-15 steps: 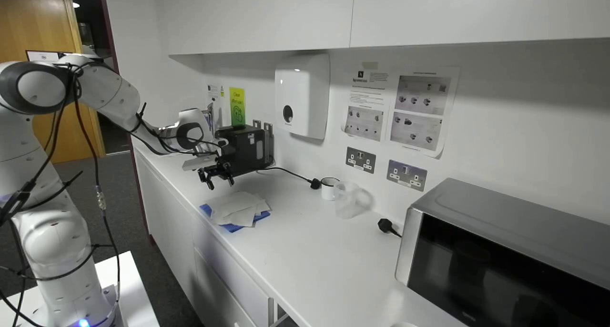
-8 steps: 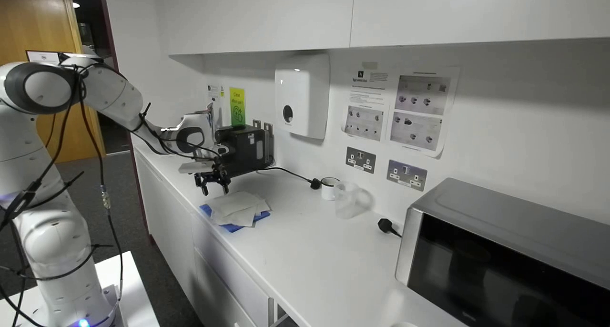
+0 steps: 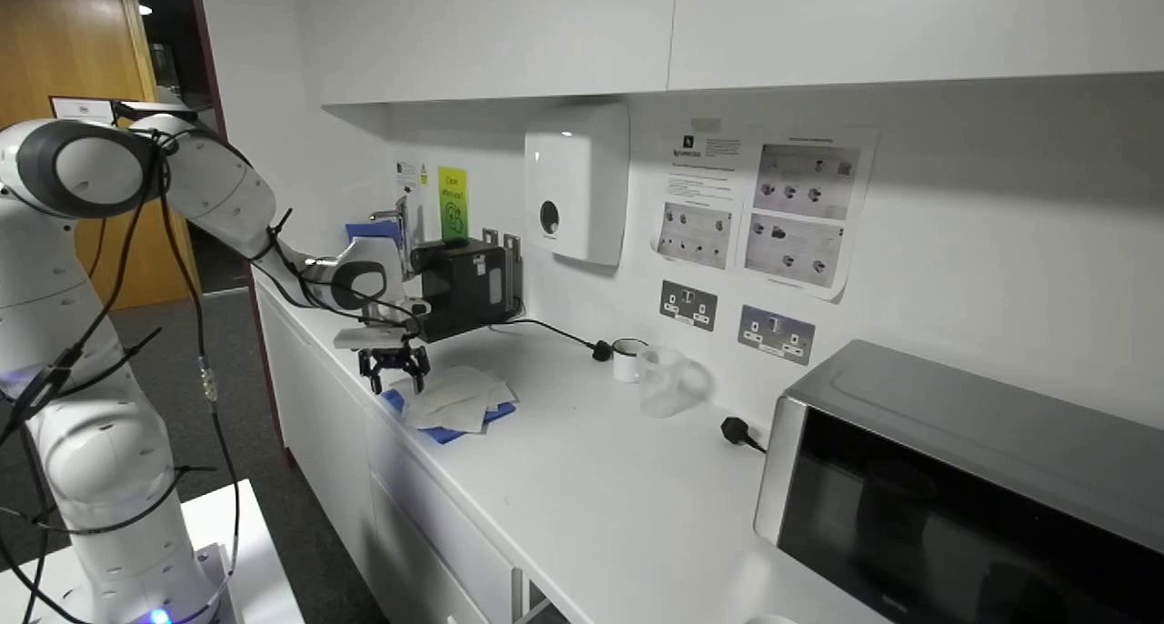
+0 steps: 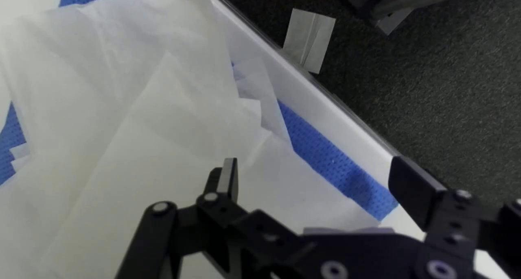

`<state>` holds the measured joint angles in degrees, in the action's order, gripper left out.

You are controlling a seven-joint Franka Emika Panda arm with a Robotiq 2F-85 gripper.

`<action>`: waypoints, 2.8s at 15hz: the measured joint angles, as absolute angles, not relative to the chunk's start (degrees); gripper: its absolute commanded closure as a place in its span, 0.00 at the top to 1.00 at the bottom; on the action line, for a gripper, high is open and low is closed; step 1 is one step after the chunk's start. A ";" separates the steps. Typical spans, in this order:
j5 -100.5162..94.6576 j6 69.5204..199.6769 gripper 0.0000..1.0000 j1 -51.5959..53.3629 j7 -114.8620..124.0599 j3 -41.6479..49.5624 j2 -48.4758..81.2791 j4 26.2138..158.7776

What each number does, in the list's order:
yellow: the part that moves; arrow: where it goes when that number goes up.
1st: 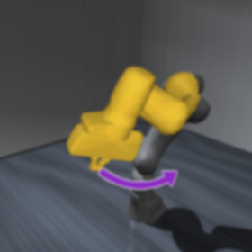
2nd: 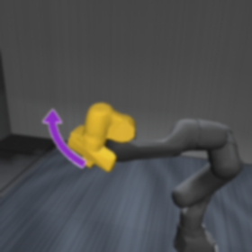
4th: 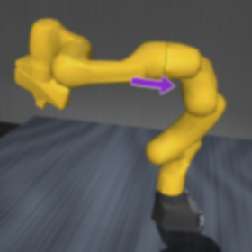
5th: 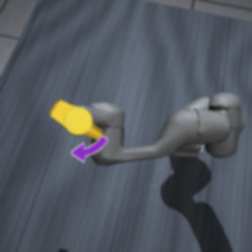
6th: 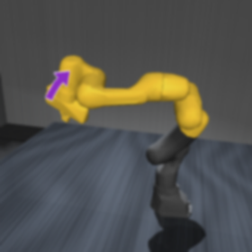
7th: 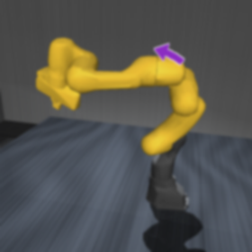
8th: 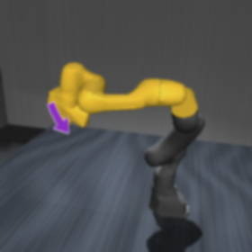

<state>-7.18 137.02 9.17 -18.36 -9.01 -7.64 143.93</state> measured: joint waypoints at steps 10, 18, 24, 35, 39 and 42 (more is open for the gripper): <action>-14.22 134.70 1.00 9.43 -22.56 -9.32 -8.01 145.90; -18.84 135.47 1.00 9.90 -22.20 -9.54 -10.19 145.90; -25.09 140.21 1.00 9.86 -20.89 -9.42 -10.17 146.07; -25.07 148.17 1.00 9.65 -20.89 -8.06 -9.95 149.00; -25.41 148.32 1.00 9.58 -20.88 -7.99 -9.93 149.38; -26.55 148.39 1.00 9.58 -20.84 -7.99 -9.94 149.38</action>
<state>-26.55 148.39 9.58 -20.84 -7.99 -9.94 149.38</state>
